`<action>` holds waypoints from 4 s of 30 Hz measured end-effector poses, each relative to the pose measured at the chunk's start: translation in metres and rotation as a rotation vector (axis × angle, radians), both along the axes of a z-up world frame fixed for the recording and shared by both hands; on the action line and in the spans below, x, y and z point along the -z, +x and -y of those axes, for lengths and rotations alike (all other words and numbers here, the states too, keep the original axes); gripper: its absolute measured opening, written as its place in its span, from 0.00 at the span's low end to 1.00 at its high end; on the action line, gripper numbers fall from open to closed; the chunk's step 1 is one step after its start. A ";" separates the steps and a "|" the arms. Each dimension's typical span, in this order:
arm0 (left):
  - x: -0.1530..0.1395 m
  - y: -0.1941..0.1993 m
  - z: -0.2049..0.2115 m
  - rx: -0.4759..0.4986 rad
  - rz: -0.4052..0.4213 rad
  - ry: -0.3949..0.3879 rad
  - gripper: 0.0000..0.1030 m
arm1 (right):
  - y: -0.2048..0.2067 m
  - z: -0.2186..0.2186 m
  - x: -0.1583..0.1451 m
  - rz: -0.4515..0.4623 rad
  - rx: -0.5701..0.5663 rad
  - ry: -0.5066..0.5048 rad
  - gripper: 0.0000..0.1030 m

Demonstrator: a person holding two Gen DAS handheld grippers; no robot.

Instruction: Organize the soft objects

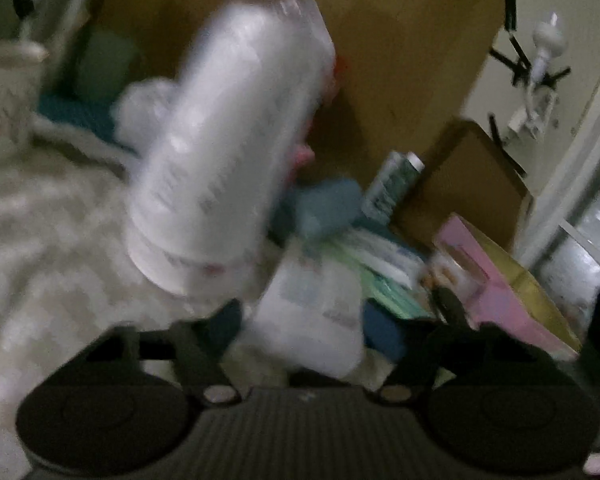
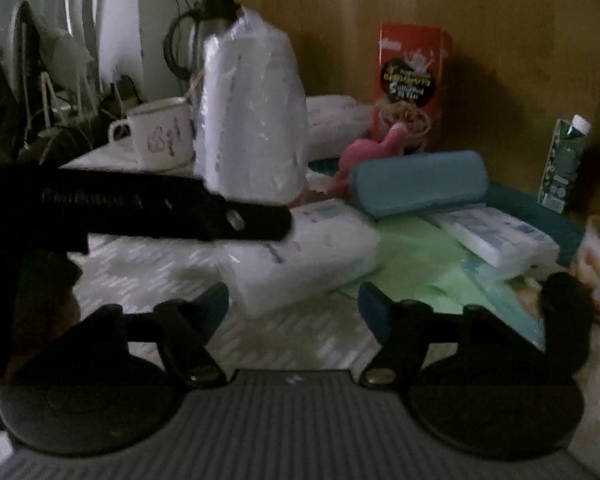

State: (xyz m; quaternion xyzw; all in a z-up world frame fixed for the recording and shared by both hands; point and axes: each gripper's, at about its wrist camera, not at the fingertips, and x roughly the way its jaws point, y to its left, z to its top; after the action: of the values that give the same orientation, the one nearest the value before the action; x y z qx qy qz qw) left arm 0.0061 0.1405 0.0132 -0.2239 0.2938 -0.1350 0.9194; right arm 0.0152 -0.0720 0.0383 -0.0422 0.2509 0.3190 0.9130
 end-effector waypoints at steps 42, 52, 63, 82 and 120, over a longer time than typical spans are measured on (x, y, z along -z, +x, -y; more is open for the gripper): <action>-0.057 0.042 0.394 0.543 0.232 0.292 0.70 | -0.034 0.307 -0.009 0.286 0.724 0.095 0.59; -0.059 0.021 0.361 0.501 0.247 0.248 0.70 | -0.033 0.337 0.012 0.265 0.943 0.016 0.72; -0.058 -0.060 0.229 0.388 0.313 0.232 0.78 | -0.079 0.273 -0.006 0.387 0.777 0.078 0.71; -0.007 -0.034 0.088 0.048 0.140 0.251 0.74 | 0.011 0.139 -0.001 0.037 0.379 0.069 0.59; 0.002 -0.043 0.145 0.308 -0.018 0.144 0.65 | -0.091 0.125 0.027 0.032 0.080 0.035 0.50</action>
State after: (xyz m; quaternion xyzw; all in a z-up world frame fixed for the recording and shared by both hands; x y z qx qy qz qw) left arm -0.0374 -0.0041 0.0109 -0.1110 0.3419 -0.2509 0.8988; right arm -0.0756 -0.1974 0.0112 -0.0212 0.2321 0.2859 0.9295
